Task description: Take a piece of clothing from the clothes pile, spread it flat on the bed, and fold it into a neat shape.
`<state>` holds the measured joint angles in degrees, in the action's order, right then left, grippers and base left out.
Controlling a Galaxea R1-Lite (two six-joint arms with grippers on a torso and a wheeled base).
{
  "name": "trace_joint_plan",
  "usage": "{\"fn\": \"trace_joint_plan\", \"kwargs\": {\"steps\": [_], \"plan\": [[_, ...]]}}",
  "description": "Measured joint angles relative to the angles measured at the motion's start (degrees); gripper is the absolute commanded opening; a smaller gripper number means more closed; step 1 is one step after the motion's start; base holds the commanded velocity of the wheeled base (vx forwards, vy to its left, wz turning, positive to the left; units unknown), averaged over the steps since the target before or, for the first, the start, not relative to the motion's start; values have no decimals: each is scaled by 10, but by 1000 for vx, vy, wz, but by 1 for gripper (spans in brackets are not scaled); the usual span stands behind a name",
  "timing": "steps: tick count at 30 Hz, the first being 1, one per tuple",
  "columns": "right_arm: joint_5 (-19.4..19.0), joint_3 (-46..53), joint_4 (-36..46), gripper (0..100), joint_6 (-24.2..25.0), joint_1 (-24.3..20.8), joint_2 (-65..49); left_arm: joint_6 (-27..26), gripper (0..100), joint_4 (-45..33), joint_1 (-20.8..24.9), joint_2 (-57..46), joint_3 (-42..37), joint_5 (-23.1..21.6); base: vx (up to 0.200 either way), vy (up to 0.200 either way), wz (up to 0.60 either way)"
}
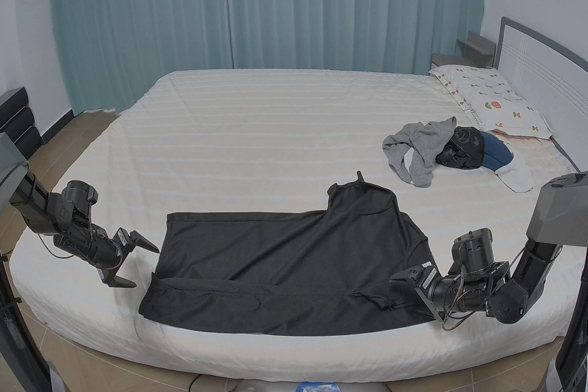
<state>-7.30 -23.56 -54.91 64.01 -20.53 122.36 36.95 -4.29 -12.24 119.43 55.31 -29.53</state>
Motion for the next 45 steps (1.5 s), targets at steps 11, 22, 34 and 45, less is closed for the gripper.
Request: {"fn": "trace_joint_plan", "kwargs": {"steps": [11,22,34,45], "plan": [[15,1,-17,100,1,1,24,-1,100,1,0,-1,-2,1,0,0,0],[48,4,-32,0,3,2,29,0,100,1,0,-1,-2,1,0,0,0],[54,19,-34,0,21,-1,16,-1,100,1,0,-1,-4,2,0,0,0],[54,57,-25,0,26,-12,-47,-4,100,2,0,-2,-7,2,0,0,0]]}}
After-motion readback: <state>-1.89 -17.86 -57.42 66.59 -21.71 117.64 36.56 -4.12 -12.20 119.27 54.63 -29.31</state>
